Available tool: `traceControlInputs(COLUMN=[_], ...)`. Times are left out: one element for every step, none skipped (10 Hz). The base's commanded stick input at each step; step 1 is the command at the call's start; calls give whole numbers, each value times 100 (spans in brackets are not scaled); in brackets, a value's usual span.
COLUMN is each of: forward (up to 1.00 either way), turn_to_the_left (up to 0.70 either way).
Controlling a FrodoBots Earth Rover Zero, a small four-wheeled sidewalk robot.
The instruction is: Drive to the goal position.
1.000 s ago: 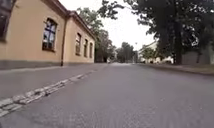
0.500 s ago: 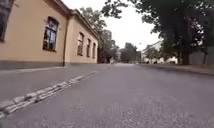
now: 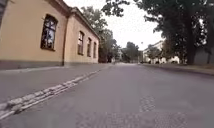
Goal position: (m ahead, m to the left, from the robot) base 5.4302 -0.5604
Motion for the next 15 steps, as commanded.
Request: traceControlInputs(forward=[70, 70, 70, 70, 70, 70, 70, 70, 70, 70, 70, 70, 70, 70, 70], turn_to_the_left=[-5, -28, -24, -9, 4, 4, 4, 4, 4, 4, 4, 4, 4, 4, 4])
